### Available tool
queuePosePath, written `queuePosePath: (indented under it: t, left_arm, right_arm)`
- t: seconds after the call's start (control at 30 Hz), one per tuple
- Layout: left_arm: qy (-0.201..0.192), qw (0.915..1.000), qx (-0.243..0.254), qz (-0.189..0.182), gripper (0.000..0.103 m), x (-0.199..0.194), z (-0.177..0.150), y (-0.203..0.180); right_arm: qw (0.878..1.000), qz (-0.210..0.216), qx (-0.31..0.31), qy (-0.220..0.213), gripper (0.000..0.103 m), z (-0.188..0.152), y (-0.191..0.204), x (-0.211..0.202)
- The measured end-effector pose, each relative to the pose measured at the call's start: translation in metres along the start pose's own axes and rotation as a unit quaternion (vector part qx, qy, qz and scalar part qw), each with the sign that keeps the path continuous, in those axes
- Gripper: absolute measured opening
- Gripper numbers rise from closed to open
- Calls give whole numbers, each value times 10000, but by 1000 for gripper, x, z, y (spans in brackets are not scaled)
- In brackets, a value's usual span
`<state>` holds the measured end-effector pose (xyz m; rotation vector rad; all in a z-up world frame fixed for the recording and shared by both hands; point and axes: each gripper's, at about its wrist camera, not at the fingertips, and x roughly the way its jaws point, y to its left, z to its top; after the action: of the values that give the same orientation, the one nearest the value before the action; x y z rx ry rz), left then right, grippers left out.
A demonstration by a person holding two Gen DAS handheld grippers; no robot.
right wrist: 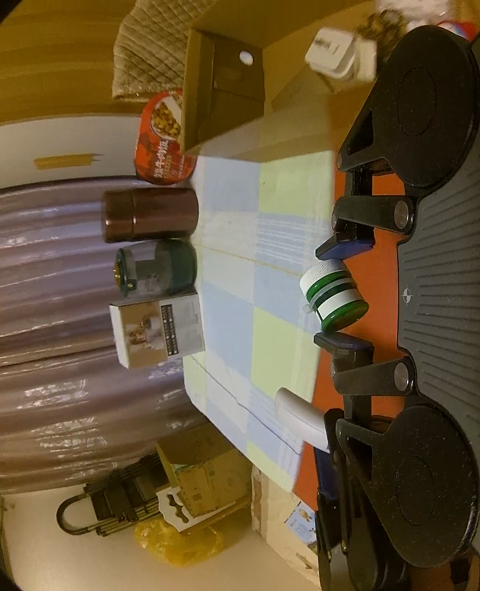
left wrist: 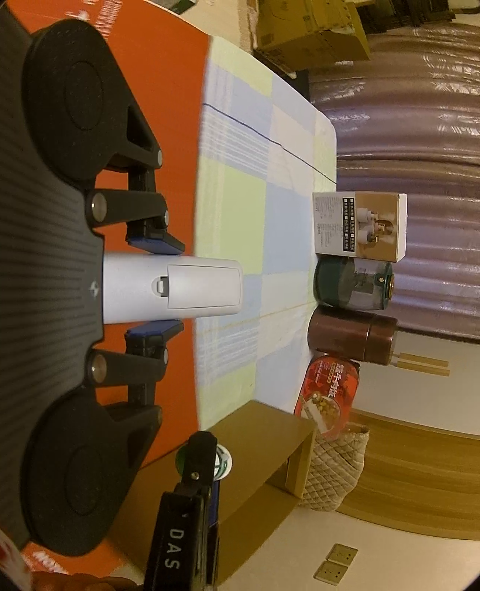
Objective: Organize rigid objects
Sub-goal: 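Carry the white stick and green-and-white roll over the cardboard box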
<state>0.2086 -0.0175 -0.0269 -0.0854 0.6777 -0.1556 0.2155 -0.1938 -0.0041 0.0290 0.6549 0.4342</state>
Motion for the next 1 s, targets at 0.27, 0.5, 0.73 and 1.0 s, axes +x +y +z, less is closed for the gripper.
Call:
queuePosePath:
  t: [0.27,0.5,0.73,1.0]
  left_arm:
    - [13,9999,-125,-101,33,-49,-19,-22]
    - [-63,9998,-97,-180,33,-86,-25,-45]
    - [-119,9991,-104,-390,33,-113,-30,-71]
    - [-113,9975,63,-696,33,-126,-33,-112]
  right_arm:
    - [9997,-134,107,-149,39,-22,3,-55]
    - [9992,-282,210,-209,39,-40,0,-100]
    - [9973,-626,306,-213,39,-52,-8,-139]
    - [9936,-1056,304,-253,39,-57,-32,-174]
